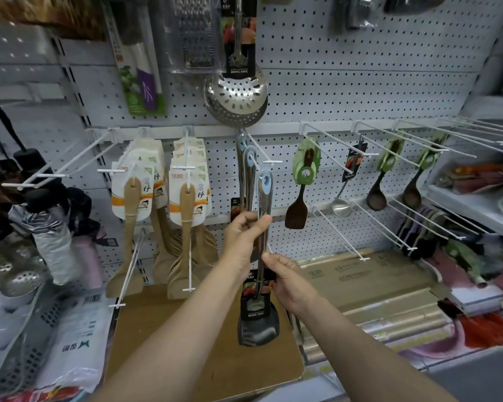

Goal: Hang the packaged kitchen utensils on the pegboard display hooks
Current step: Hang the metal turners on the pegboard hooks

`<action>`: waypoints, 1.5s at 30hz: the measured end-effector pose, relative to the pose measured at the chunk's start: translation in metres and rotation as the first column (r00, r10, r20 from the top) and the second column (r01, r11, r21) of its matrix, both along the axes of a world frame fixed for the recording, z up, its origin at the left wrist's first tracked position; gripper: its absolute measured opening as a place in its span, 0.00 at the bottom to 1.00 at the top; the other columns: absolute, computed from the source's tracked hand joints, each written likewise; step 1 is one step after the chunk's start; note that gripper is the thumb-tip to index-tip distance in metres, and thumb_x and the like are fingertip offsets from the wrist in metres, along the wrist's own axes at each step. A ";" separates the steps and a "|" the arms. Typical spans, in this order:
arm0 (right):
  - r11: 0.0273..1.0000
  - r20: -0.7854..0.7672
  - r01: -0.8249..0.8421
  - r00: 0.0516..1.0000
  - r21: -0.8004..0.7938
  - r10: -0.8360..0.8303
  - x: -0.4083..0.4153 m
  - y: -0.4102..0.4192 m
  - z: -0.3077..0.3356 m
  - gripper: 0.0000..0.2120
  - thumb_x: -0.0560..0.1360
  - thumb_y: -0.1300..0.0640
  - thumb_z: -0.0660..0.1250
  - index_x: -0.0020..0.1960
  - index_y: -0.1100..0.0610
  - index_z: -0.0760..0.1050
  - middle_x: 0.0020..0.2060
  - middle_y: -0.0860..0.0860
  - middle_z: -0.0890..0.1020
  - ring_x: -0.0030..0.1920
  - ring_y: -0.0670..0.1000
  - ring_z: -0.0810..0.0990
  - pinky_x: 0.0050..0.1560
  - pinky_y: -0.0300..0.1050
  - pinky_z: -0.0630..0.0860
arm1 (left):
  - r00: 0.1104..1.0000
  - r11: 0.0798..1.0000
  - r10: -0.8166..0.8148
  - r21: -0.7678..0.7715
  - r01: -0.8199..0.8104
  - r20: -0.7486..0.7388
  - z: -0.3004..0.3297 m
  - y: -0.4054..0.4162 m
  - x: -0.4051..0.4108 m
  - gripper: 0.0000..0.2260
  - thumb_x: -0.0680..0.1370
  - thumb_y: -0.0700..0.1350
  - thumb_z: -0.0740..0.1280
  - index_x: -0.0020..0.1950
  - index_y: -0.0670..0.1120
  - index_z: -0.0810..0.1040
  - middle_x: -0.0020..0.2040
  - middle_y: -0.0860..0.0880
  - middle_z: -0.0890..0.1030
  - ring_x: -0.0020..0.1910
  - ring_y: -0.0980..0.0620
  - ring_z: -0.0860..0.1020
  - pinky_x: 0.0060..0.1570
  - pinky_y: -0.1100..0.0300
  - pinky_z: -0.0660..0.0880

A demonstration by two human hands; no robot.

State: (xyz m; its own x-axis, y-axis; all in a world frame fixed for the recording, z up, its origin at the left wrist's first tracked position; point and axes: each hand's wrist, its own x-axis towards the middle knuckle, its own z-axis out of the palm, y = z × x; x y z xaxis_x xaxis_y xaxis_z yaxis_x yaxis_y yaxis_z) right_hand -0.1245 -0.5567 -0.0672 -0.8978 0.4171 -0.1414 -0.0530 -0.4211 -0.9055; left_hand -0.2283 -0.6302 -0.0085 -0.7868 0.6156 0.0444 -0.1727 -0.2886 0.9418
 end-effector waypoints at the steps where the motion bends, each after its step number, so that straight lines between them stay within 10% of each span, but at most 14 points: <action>1: 1.000 0.002 0.014 1.000 -0.011 -0.014 -0.002 -0.001 -0.001 0.21 0.61 0.44 0.84 0.42 0.56 0.81 0.42 0.57 0.83 0.42 0.55 0.80 0.47 0.50 0.75 | 1.000 1.000 0.007 0.003 -0.007 0.005 -0.001 0.001 -0.001 0.10 0.74 0.42 0.75 0.52 0.41 0.80 0.41 0.48 0.79 0.40 0.52 0.77 0.42 0.59 0.75; 9: 0.991 0.058 0.129 0.990 -0.039 -0.126 -0.013 -0.003 0.017 0.11 0.68 0.51 0.77 0.43 0.57 0.79 0.39 0.55 0.84 0.36 0.53 0.81 0.35 0.43 0.78 | 0.999 0.998 0.043 -0.038 -0.042 0.024 0.006 0.018 -0.021 0.15 0.74 0.44 0.77 0.56 0.39 0.81 0.46 0.45 0.79 0.45 0.49 0.77 0.54 0.51 0.76; 26: 0.977 0.195 0.211 0.957 0.039 -0.214 -0.087 0.027 0.034 0.12 0.72 0.51 0.78 0.48 0.59 0.82 0.49 0.60 0.87 0.43 0.56 0.85 0.42 0.47 0.81 | 0.991 0.973 0.132 -0.194 -0.125 0.024 0.027 0.050 -0.088 0.06 0.74 0.47 0.76 0.46 0.46 0.84 0.39 0.47 0.82 0.42 0.46 0.79 0.57 0.40 0.80; 33: 0.964 0.214 0.229 0.943 0.132 -0.253 -0.097 0.037 0.026 0.14 0.73 0.49 0.77 0.49 0.59 0.83 0.46 0.55 0.88 0.54 0.59 0.85 0.53 0.51 0.79 | 0.992 0.974 0.123 -0.192 -0.123 -0.010 0.021 0.052 -0.091 0.05 0.75 0.49 0.75 0.48 0.48 0.84 0.46 0.48 0.85 0.49 0.46 0.82 0.57 0.44 0.80; 40: 0.938 0.149 0.324 0.928 0.126 -0.341 -0.082 0.028 0.045 0.15 0.78 0.52 0.72 0.64 0.53 0.76 0.52 0.47 0.82 0.47 0.44 0.81 0.37 0.37 0.74 | 0.971 0.969 0.184 -0.196 -0.153 0.153 0.016 0.024 -0.065 0.20 0.76 0.52 0.75 0.66 0.52 0.77 0.62 0.50 0.80 0.60 0.48 0.79 0.61 0.54 0.74; 45: 0.964 0.165 0.254 0.950 0.075 -0.263 -0.067 -0.005 0.057 0.15 0.77 0.48 0.72 0.62 0.51 0.78 0.55 0.51 0.84 0.53 0.50 0.82 0.40 0.42 0.74 | 0.937 0.978 0.177 -0.163 -0.133 0.300 0.015 -0.027 -0.034 0.08 0.78 0.48 0.73 0.56 0.50 0.79 0.51 0.48 0.83 0.53 0.51 0.80 0.55 0.55 0.77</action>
State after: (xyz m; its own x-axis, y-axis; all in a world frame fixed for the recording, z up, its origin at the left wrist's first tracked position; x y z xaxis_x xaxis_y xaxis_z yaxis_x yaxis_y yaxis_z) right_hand -0.1915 -0.5622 -0.0106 -0.7219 0.6428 -0.2563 0.0048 -0.3657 -0.9307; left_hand -0.2626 -0.6575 0.0065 -0.8335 0.4676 -0.2944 -0.4269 -0.2068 0.8803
